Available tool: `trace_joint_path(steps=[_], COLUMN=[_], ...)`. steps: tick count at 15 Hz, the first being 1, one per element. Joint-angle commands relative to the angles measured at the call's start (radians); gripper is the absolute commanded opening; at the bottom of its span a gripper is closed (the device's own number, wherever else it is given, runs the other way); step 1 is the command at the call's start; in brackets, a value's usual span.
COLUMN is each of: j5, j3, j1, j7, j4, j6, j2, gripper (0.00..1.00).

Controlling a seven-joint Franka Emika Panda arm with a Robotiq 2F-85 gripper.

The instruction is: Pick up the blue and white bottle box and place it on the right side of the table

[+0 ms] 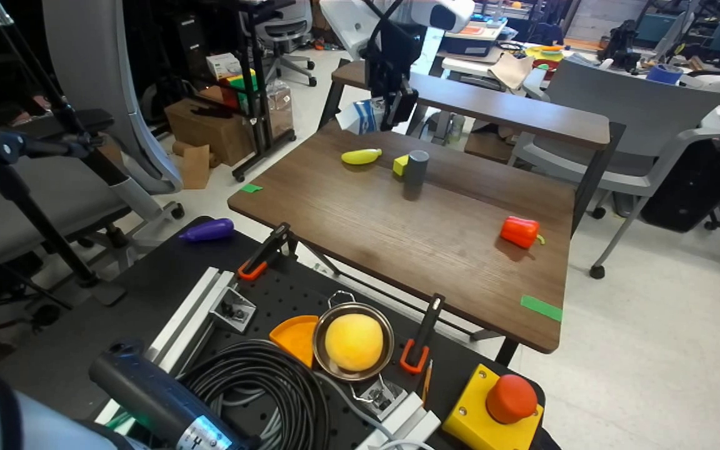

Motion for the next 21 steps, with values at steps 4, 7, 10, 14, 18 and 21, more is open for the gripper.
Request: trace_joint_path(steps=[4,7,10,14,18,21], j5=[0.020,0.042,0.071,0.120,0.167,0.173], j3=[-0.048,-0.065,-0.078,-0.085,-0.077,-0.076], j1=[-0.100,-0.149,-0.193,-0.246,-0.287,-0.289], j7=[0.176,0.246,0.308,0.377,0.435,0.490], j4=[0.040,0.082,0.143,0.273,0.423,0.542], j6=[-0.034,-0.036,-0.046,-0.100,-0.178,-0.206], j2=[-0.003,0.033,0.088,0.205,0.323,0.418], gripper=[0.20,0.20,0.20,0.20,0.20,0.20])
